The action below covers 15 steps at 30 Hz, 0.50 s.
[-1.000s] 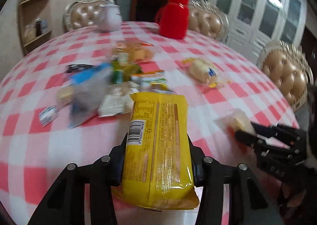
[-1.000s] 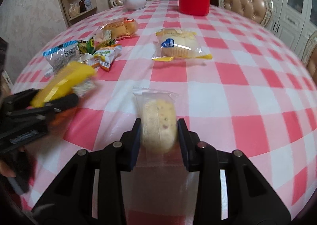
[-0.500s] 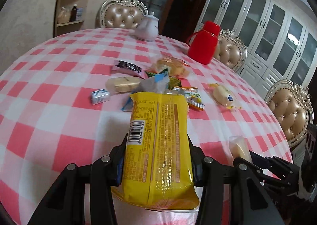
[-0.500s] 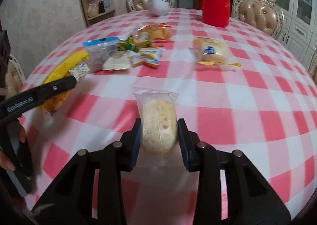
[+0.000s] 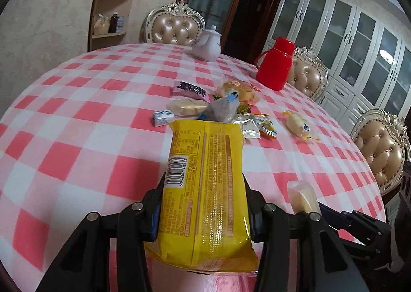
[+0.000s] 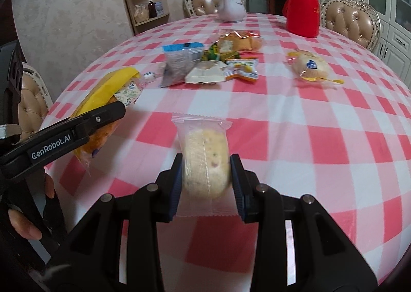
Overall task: Organize snacks
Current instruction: 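Carry the yellow pack and wrapped bun toward the white box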
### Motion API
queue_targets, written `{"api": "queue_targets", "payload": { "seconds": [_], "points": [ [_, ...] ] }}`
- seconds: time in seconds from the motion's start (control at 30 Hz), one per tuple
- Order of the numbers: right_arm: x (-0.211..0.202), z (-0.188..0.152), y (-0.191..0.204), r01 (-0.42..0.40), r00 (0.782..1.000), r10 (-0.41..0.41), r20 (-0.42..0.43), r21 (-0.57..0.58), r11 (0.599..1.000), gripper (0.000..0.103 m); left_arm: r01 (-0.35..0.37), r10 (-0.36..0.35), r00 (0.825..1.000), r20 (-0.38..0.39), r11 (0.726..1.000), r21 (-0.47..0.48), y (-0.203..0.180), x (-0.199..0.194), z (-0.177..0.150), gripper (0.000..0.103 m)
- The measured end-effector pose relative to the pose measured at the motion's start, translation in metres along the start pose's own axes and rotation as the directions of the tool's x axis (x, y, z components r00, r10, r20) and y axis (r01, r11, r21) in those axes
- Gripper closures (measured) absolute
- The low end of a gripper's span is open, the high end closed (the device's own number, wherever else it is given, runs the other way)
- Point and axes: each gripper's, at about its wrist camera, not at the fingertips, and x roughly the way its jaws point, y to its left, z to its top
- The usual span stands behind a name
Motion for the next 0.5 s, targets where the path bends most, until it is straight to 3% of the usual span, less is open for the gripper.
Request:
{"api": "queue_targets", "payload": {
  "seconds": [0.3,0.5],
  "points": [
    [-0.016,-0.009,0.033,-0.074,0.997,0.073,0.036,0.017,0.997,0.064,-0.04,0.039,0.999,-0.005,0.999,-0.034,0.027,-0.039,-0.026,0.054],
    [-0.032,-0.017,0.063,-0.129,0.989,0.129,0.068,-0.007,0.992,0.064,-0.115,0.115,0.993,0.008,0.993,-0.014,0.045,-0.069,-0.036,0.054]
  ]
}}
